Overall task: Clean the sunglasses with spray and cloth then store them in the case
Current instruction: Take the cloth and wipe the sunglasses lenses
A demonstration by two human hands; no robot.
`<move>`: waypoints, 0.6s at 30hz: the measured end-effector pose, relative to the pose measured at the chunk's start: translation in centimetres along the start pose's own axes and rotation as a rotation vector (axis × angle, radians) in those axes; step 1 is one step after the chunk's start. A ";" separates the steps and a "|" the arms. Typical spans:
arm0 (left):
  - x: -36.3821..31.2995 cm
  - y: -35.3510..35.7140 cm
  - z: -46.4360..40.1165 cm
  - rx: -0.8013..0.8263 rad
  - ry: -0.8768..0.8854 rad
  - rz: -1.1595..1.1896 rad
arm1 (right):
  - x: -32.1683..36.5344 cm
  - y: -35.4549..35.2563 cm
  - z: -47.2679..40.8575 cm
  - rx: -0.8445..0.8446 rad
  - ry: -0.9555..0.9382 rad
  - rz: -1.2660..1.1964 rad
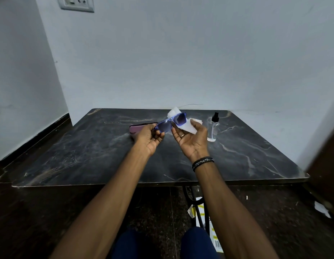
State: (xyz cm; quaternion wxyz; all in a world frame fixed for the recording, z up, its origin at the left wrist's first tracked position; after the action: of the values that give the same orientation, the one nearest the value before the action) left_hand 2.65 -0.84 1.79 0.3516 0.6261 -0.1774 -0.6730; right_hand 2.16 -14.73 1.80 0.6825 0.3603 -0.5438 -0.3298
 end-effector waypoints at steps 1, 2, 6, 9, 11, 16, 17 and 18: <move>0.2 -0.1 0.0 0.000 -0.001 0.000 | -0.1 -0.2 -0.1 0.045 0.005 -0.023; 0.3 -0.1 0.0 -0.003 -0.001 0.000 | -0.2 -0.6 -0.2 0.073 0.015 -0.043; 1.0 -0.5 -0.4 -0.031 -0.004 0.008 | -0.2 -1.7 -0.1 0.079 0.041 -0.064; 1.7 -0.4 -0.2 -0.024 -0.016 0.011 | -0.1 -1.5 0.0 -0.007 0.003 0.030; 2.2 -0.1 0.0 -0.021 -0.023 0.008 | 0.0 -1.5 -0.1 -0.050 -0.025 0.056; 2.9 0.5 0.7 -0.014 -0.027 -0.007 | 0.4 -1.9 0.0 -0.103 -0.069 0.094; 2.9 0.6 0.8 -0.013 -0.027 -0.012 | 0.6 -2.0 0.0 -0.114 -0.072 0.095; 3.0 0.6 0.8 -0.012 -0.026 -0.017 | 0.7 -2.1 -0.1 -0.125 -0.070 0.094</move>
State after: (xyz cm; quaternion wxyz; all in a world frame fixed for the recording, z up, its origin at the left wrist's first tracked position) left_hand 2.09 -3.50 0.20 0.3473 0.6168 -0.1726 -0.6849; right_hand 2.24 -16.42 0.34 0.6990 0.2794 -0.5620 -0.3428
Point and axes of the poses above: each hand's wrist, its own z-axis away from the middle knuckle, its own y-axis out of the palm, x = y × z, the point moved 4 cm from there along -z, towards the middle knuckle, and after that the axes turned 11 degrees about y, right-handed, at the moved point
